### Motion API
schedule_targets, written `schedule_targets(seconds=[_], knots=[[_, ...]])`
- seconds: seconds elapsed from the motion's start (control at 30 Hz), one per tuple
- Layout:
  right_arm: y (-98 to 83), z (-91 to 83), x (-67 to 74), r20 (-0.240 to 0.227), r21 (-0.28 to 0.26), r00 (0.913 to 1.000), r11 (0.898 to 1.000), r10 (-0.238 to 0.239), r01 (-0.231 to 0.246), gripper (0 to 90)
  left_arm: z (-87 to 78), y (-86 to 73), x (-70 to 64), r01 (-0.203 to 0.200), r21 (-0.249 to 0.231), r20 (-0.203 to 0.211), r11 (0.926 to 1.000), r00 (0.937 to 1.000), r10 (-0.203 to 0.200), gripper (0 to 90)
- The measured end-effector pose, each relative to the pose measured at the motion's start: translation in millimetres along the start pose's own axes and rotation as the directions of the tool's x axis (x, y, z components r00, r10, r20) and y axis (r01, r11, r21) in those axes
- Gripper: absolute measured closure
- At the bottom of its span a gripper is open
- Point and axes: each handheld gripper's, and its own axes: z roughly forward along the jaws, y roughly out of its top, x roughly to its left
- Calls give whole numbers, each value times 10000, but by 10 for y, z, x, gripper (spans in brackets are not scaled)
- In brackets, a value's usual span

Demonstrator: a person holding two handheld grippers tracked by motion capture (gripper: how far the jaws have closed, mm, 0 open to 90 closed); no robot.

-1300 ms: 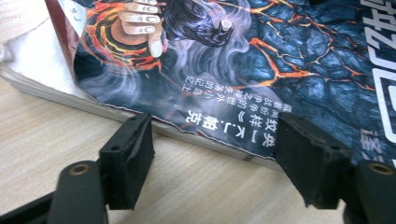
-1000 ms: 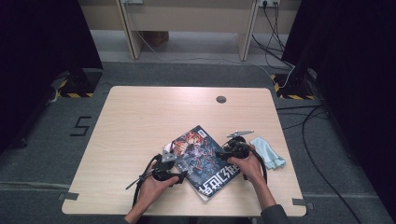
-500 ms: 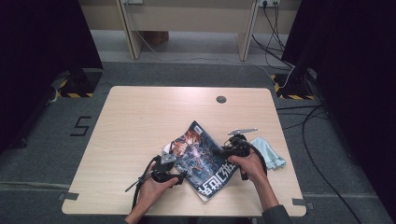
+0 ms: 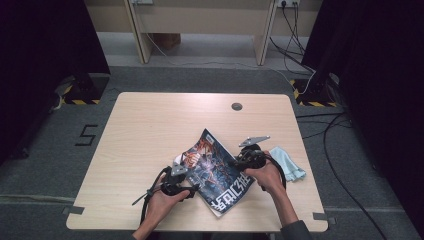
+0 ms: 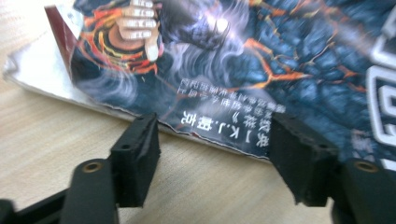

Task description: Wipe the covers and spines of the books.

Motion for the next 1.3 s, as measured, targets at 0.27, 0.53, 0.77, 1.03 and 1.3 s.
schedule_targets(seconds=[0.27, 0.53, 0.77, 1.03, 1.3], knots=[[-28, -67, 27, -248, -29, 9988, 9991, -412, 412, 790, -212, 245, 241, -16, -1047, -156, 9945, 9999, 0, 291], [-69, -169, 108, -677, 10, 9924, 9946, -1032, 1035, 809, -120, 303, 421, -115, -1123, -152, 9936, 9998, 99, 168], [-101, -223, 214, -1038, 35, 9814, 9867, -1615, 1628, 818, -80, 281, 451, -319, -1105, 380, 9934, 9986, 363, 156], [-145, -229, 240, -1507, 14, 9727, 9839, -1767, 1790, 822, -66, 251, 473, -439, -1241, 894, 9913, 9945, 552, 152], [-141, -231, 346, -1910, -1, 9562, 9741, -2219, 2260, 825, -52, 237, 484, -681, -1606, 1402, 9847, 9859, 911, 149]])
